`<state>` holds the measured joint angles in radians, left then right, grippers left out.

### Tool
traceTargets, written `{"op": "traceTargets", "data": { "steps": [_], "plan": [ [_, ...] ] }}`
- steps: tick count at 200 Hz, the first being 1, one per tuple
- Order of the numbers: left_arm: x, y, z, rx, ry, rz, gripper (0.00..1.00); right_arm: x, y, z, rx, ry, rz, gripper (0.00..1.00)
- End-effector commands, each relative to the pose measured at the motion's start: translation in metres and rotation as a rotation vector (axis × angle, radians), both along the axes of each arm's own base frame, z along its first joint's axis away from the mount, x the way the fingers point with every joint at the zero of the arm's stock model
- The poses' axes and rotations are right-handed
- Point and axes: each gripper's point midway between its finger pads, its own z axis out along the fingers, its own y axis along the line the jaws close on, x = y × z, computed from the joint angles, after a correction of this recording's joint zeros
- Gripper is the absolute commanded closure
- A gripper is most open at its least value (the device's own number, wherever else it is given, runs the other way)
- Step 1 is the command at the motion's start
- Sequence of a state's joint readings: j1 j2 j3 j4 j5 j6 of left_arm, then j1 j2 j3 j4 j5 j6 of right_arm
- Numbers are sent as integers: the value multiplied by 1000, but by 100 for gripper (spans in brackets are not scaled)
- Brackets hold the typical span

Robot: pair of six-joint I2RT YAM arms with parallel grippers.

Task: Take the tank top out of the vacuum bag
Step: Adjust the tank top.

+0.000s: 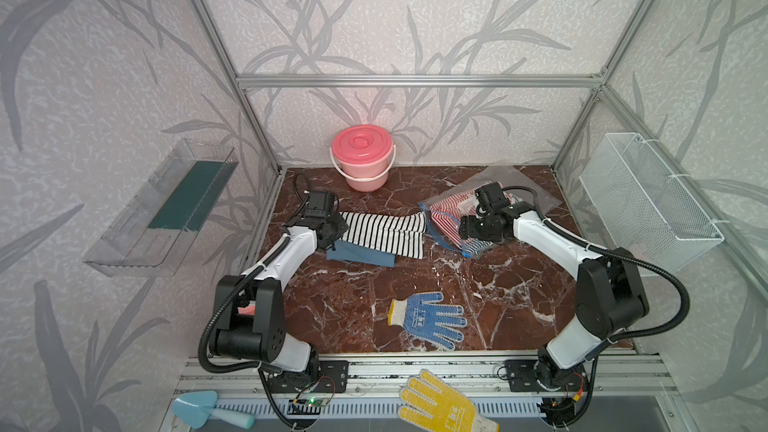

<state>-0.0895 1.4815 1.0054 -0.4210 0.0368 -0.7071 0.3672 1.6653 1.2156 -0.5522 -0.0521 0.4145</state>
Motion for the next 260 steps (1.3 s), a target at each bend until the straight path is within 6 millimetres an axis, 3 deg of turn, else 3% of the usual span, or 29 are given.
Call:
{"op": "traceTargets", "data": {
  "steps": [1,36,75,93,156,194,229,260],
  "plan": [
    [-23,5,-9,18,96,-5,100,3,-2,16,5,-32,-16,21],
    [-38,10,-14,40,143,0,100,8,-6,20,-26,-40,-13,21],
    [-47,2,13,-8,101,-32,100,8,-7,18,-46,-37,-2,21],
    [-57,6,13,18,123,-29,100,7,-8,15,-51,-30,-3,21],
    [-76,15,-18,54,225,0,100,7,-6,12,-45,-21,5,21],
    [-94,34,-55,157,360,49,100,7,-7,11,-55,-20,9,21],
    [-96,37,-81,179,429,56,100,7,-4,8,-45,-5,17,21],
    [-89,46,-86,238,468,66,100,0,12,10,-6,-10,71,20]
  ]
}}
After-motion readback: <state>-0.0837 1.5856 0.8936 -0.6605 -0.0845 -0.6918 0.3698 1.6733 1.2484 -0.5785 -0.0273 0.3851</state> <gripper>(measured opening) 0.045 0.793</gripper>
